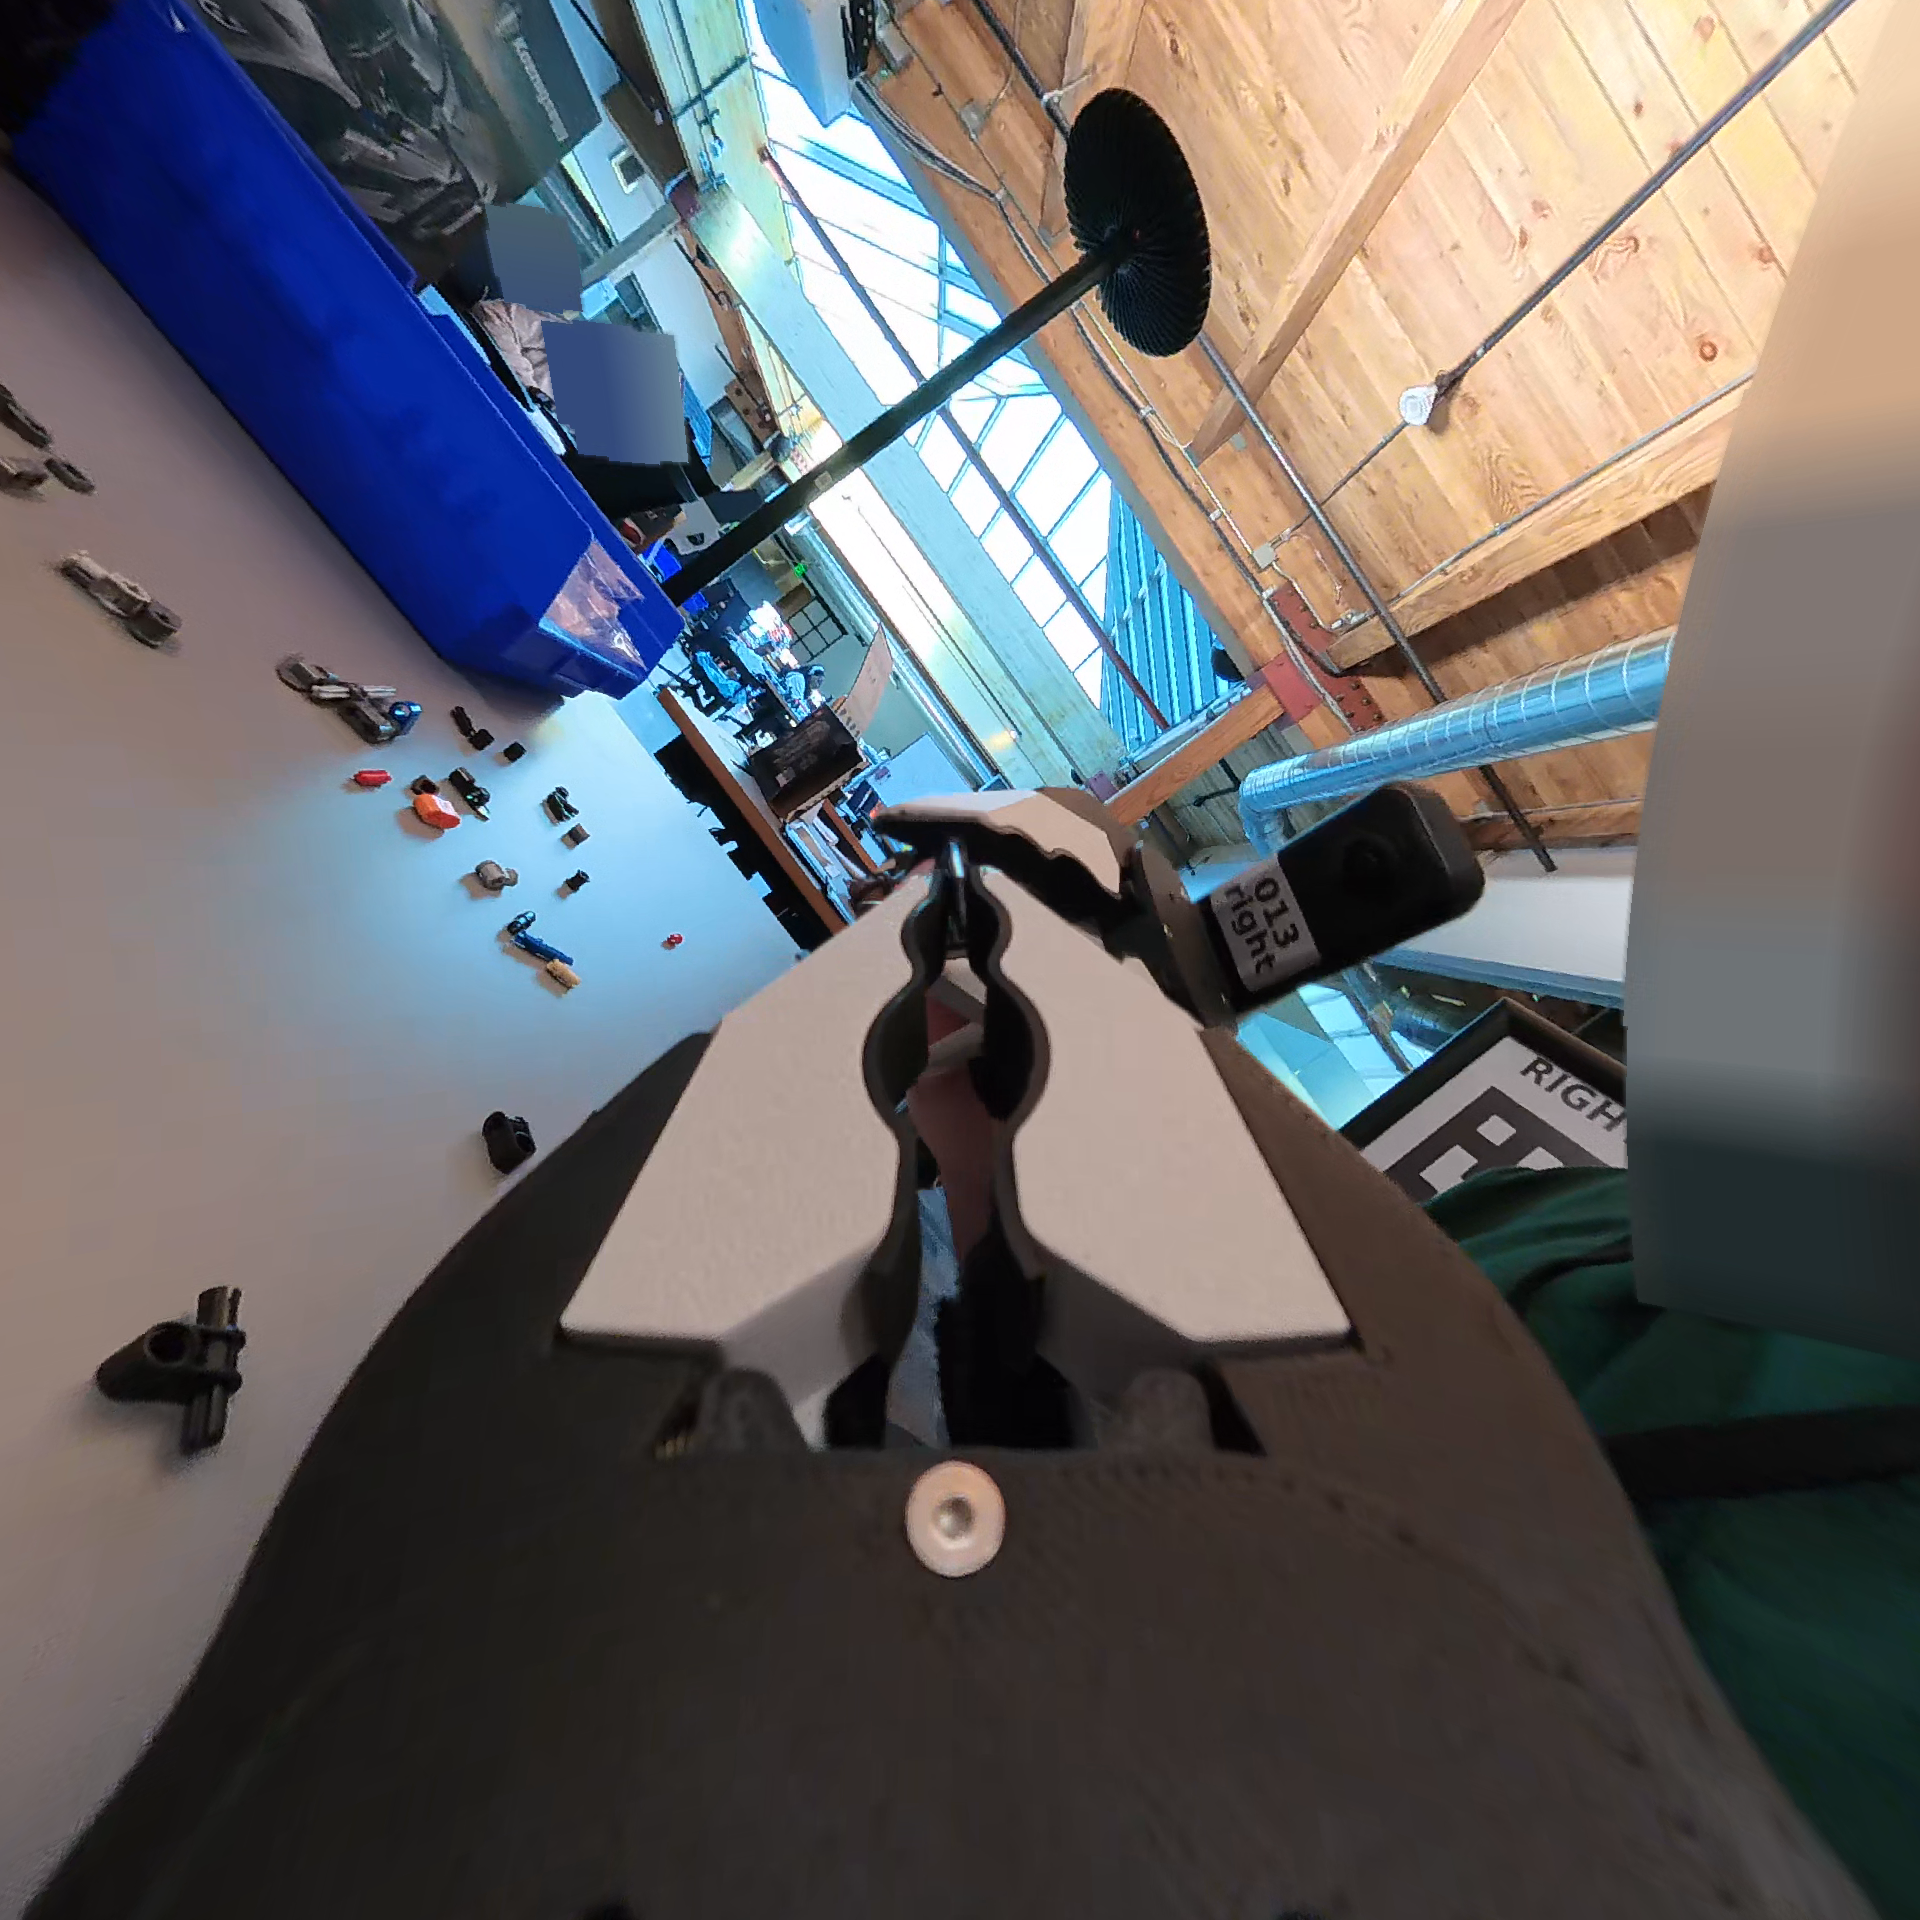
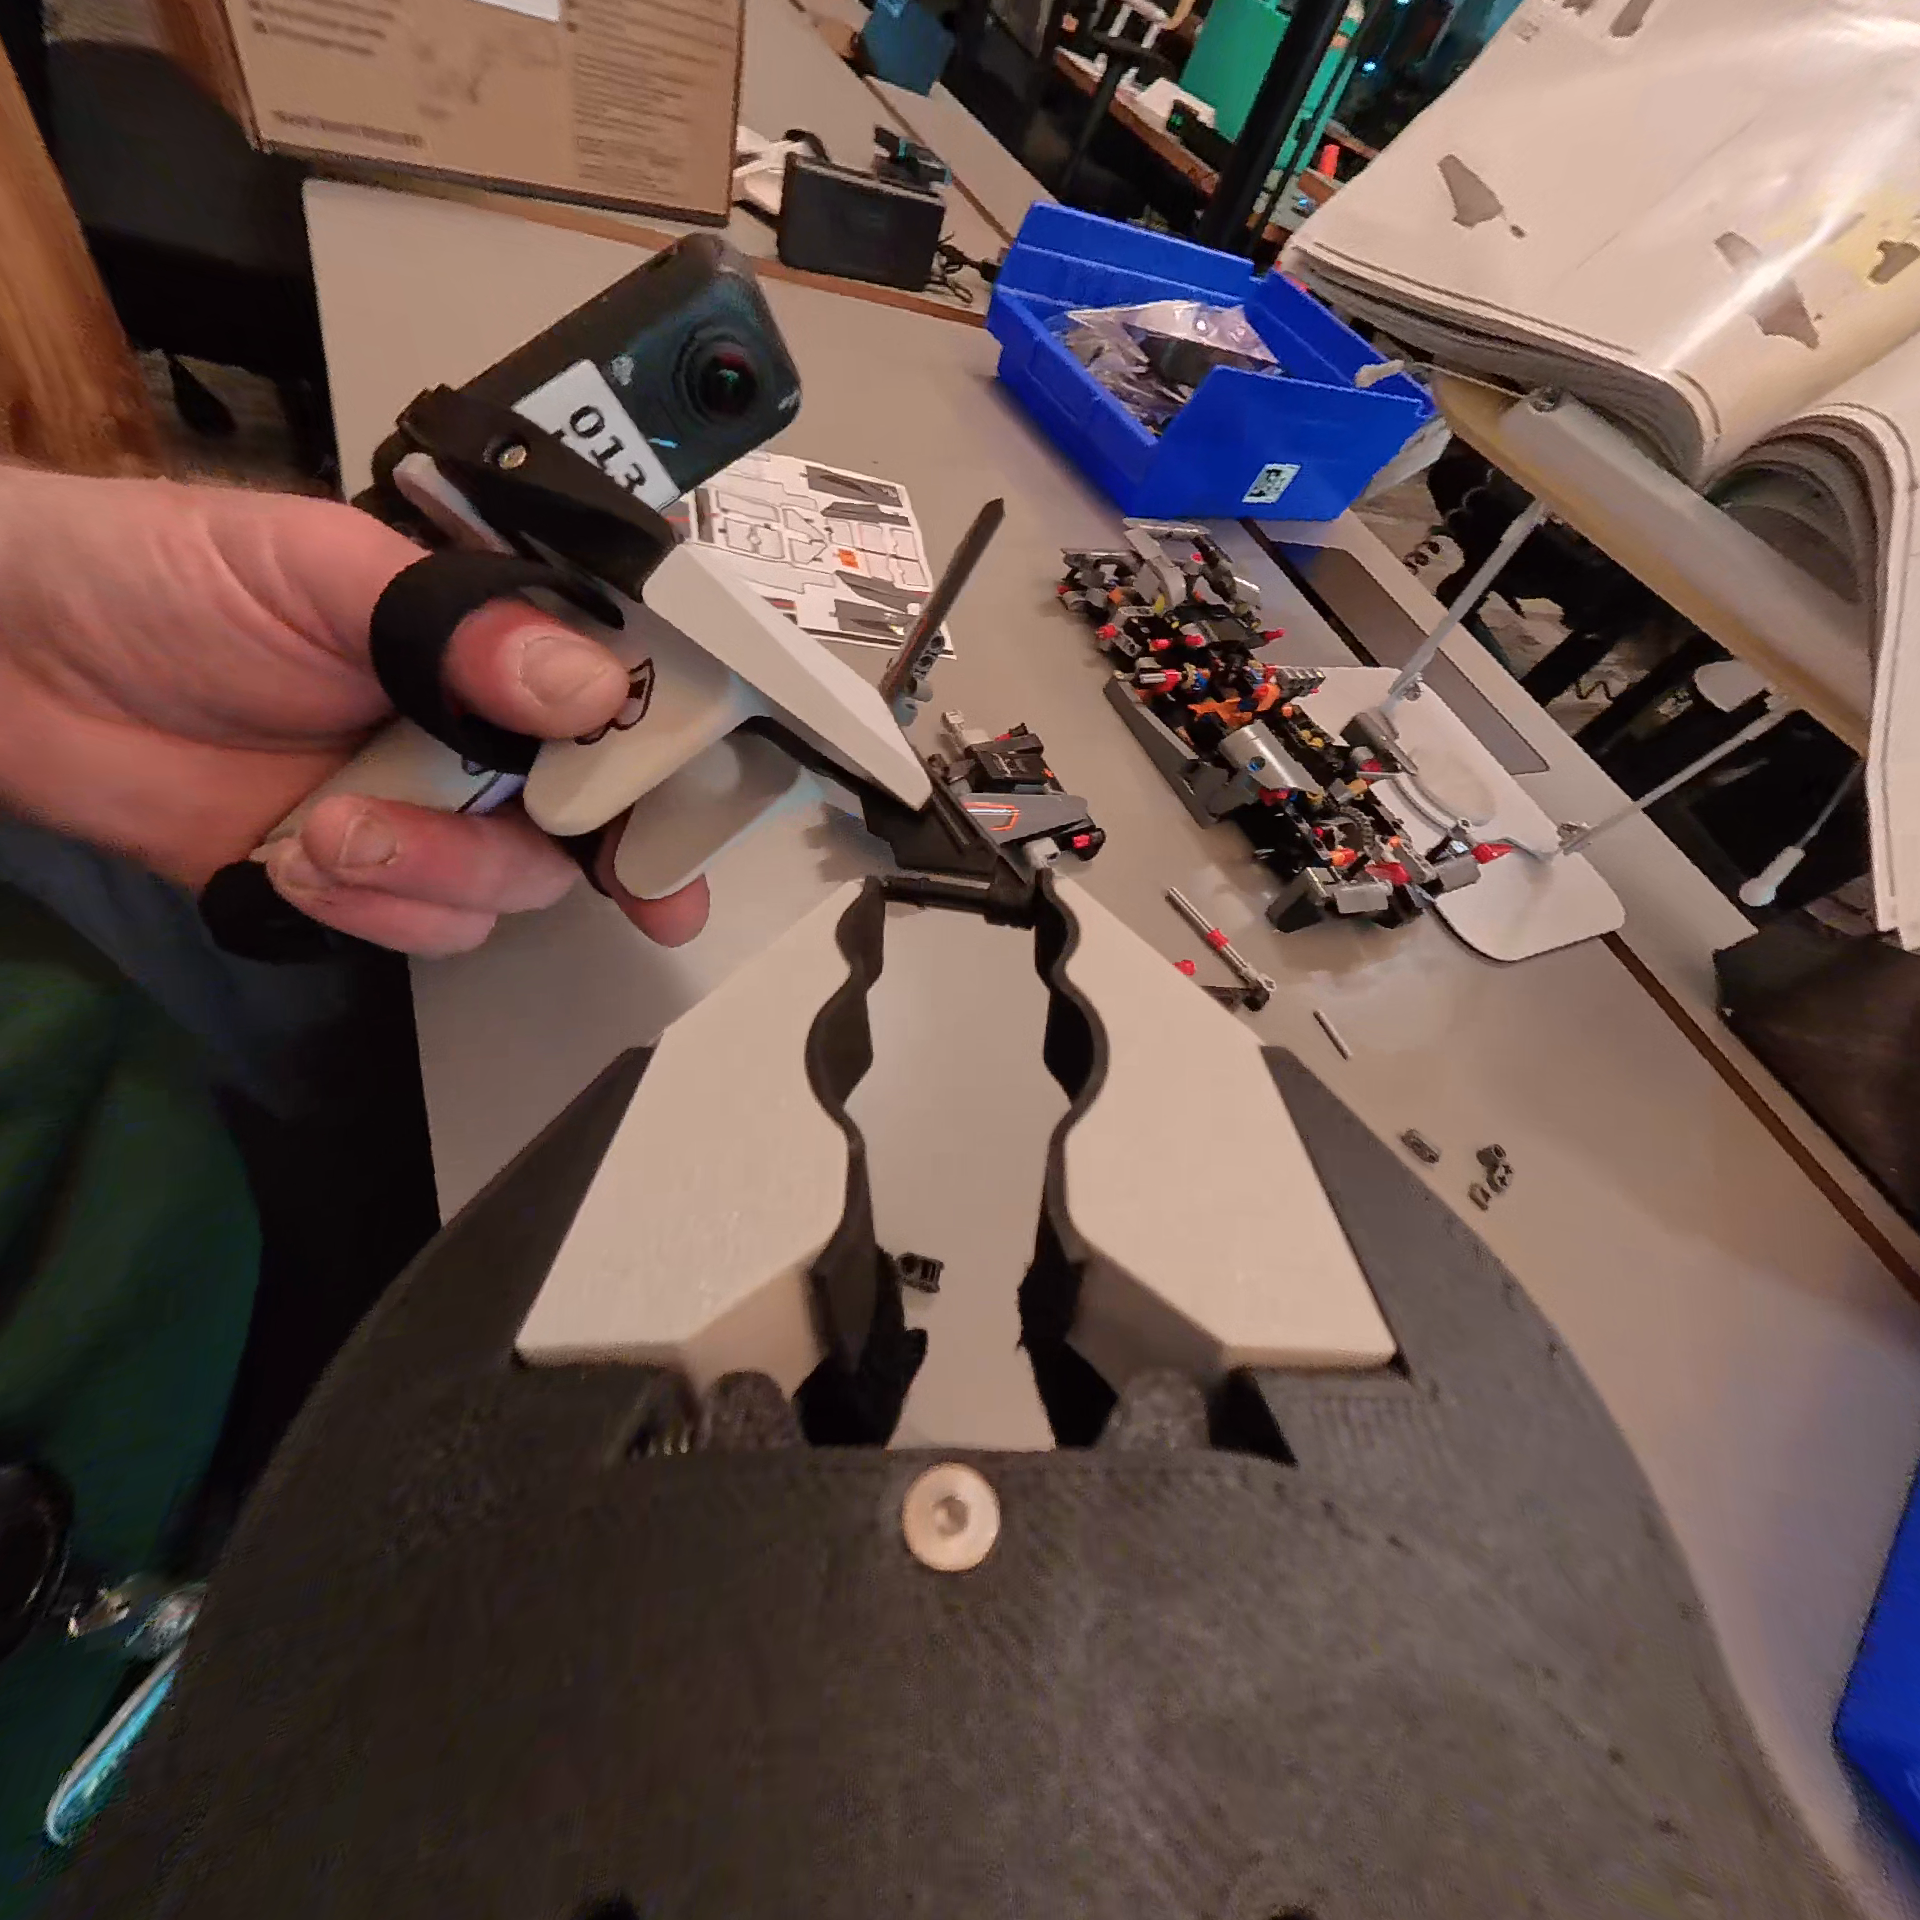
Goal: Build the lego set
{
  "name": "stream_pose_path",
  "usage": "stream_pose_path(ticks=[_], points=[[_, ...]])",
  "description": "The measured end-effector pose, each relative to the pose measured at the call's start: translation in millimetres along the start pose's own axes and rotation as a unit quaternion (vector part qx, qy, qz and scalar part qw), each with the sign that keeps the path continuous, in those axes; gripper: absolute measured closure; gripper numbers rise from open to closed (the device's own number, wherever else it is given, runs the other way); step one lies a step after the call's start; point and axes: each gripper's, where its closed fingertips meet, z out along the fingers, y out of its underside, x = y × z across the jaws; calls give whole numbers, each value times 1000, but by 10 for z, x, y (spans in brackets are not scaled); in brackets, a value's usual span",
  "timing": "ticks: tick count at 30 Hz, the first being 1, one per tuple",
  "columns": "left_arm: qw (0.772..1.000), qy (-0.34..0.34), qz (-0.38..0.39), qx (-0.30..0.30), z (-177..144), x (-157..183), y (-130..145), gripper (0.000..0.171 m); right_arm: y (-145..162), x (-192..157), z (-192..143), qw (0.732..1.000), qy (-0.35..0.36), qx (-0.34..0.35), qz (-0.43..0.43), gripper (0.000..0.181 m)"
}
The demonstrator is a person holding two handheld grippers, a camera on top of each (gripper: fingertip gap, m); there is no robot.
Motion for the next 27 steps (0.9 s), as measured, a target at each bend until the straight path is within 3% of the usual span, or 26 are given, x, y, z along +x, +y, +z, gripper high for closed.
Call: stream_pose_path(ticks=[6, 9, 14, 17, 21, 27], points=[[997, -5, 33, -68, -87, 68, 144, 163, 49, -231, -15, 994, -90, -25, -59, 154], [993, -10, 36, -112, -150, 58, 248, 171, 28, -294, 8, 991, -107, -28, -77, 154], [991, -26, 53, -120, -257, 34, 228, 171, -5, -353, 101, 989, -123, -21, -79, 154], [987, -52, 77, -131, -348, -12, 175, 171, -47, -368, 131, 988, -146, -10, -50, 145], [971, -77, 134, -181, -494, -47, 115, 171, -101, -332, 150, 983, -184, 4, 5, 152], [927, -93, 236, -276, -577, -15, 115, 171, -102, -410, 251, 963, -265, -17, 41, 159]])
